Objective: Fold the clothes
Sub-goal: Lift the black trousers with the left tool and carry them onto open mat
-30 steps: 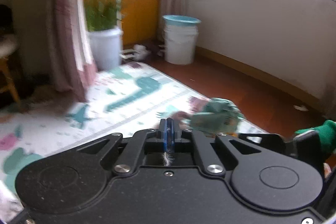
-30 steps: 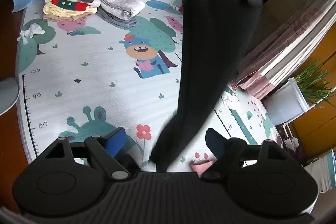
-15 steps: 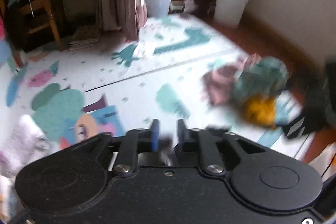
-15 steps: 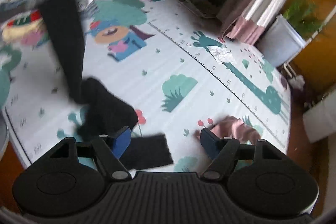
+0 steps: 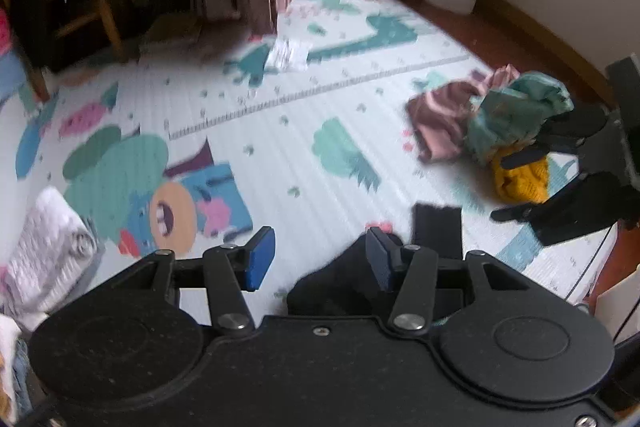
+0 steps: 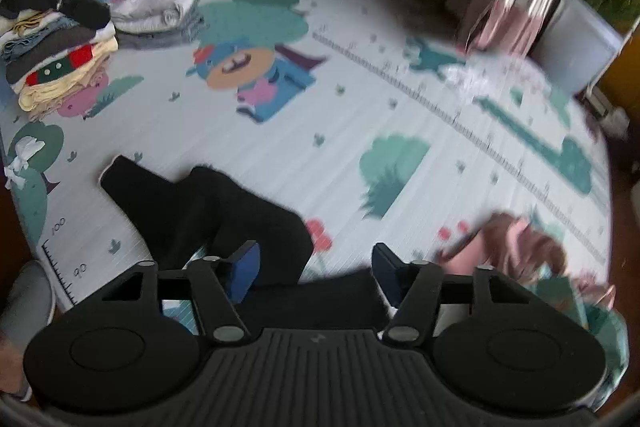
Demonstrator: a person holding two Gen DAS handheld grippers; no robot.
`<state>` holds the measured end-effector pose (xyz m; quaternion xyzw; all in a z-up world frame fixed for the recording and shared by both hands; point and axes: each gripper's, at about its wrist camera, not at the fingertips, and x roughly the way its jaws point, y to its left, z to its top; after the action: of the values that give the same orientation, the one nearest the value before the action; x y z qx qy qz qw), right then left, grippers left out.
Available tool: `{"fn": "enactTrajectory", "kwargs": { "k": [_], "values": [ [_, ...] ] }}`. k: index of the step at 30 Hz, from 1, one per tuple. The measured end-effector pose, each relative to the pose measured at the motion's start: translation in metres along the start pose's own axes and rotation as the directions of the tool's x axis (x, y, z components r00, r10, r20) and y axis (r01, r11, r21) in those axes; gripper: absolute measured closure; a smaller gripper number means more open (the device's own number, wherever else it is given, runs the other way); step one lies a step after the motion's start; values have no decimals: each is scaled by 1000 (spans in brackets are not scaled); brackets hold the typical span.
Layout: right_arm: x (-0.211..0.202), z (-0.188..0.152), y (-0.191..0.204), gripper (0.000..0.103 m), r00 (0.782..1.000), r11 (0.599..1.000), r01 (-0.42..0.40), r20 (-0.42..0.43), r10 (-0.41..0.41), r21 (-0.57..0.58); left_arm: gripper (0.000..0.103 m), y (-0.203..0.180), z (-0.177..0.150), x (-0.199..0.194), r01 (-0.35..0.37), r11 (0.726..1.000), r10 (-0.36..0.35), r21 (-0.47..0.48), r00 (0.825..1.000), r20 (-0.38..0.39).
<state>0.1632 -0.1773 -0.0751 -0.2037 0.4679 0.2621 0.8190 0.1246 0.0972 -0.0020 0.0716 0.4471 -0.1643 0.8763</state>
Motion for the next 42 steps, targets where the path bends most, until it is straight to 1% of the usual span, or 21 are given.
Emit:
{"fn": "enactTrajectory", "kwargs": {
  "k": [3, 5, 7, 10, 12, 14, 17, 18, 20, 22, 26, 29, 31, 33, 36, 39, 41, 42],
  "values": [
    [12, 3, -5, 43, 1000, 1000, -7, -1, 7, 20, 54, 8, -8, 26, -16, 999, 13, -43, 998, -62],
    [22, 5, -10, 43, 1000, 999, -12, 1, 12, 32, 54, 13, -15, 43, -8, 996, -2, -86, 994, -113],
    [34, 6, -12, 43, 1000, 1000, -10, -11, 11, 27, 54, 14, -20, 56, -14, 995, -1, -101, 989, -150],
    [54, 5, -14, 43, 999, 999, -34, -40, 36, 30, 52, 11, -24, 76, -4, 995, -14, -99, 983, -182],
    [65, 5, -17, 43, 997, 998, -49, -60, 51, 36, 51, 11, -28, 95, 8, 994, -32, -113, 976, -216],
    [76, 7, -23, 43, 994, 997, -63, -81, 67, 54, 51, 15, -30, 111, 2, 992, -33, -128, 970, -242],
    [90, 14, -36, 43, 991, 990, -96, -86, 105, 105, 51, 23, -32, 132, 0, 987, -44, -162, 961, -272],
    [95, 16, -40, 43, 990, 987, -104, -85, 114, 119, 50, 26, -33, 138, 5, 985, -55, -175, 957, -284],
    [107, 20, -44, 43, 987, 983, -122, -85, 134, 134, 49, 29, -36, 149, 29, 985, -80, -171, 951, -300],
    [120, 23, -44, 42, 985, 981, -141, -82, 152, 134, 48, 34, -42, 162, 44, 986, -93, -164, 947, -308],
    [155, 16, -52, 42, 973, 950, -205, -61, 225, 235, 48, 52, -55, 190, 53, 969, -130, -240, 939, -318],
    [181, 6, -52, 42, 962, 939, -230, -87, 260, 255, 48, 60, -59, 211, 83, 964, -162, -252, 937, -309],
    [196, -2, -55, 42, 955, 926, -249, -89, 284, 283, 48, 69, -61, 224, 106, 955, -189, -278, 937, -293],
    [211, -10, -60, 42, 946, 906, -271, -82, 313, 325, 48, 79, -66, 237, 136, 934, -236, -330, 929, -287],
    [229, -20, -65, 42, 931, 877, -314, -62, 359, 363, 48, 95, -73, 250, 163, 912, -279, -376, 919, -278],
    [242, -26, -69, 42, 922, 851, -347, -23, 387, 394, 48, 108, -82, 261, 201, 886, -333, -418, 903, -271],
    [250, -31, -72, 42, 918, 831, -358, 0, 396, 426, 48, 111, -88, 268, 219, 878, -358, -426, 891, -279],
    [254, -34, -74, 42, 912, 814, -371, 13, 409, 447, 48, 111, -91, 270, 234, 871, -377, -433, 883, -281]
  ]
}}
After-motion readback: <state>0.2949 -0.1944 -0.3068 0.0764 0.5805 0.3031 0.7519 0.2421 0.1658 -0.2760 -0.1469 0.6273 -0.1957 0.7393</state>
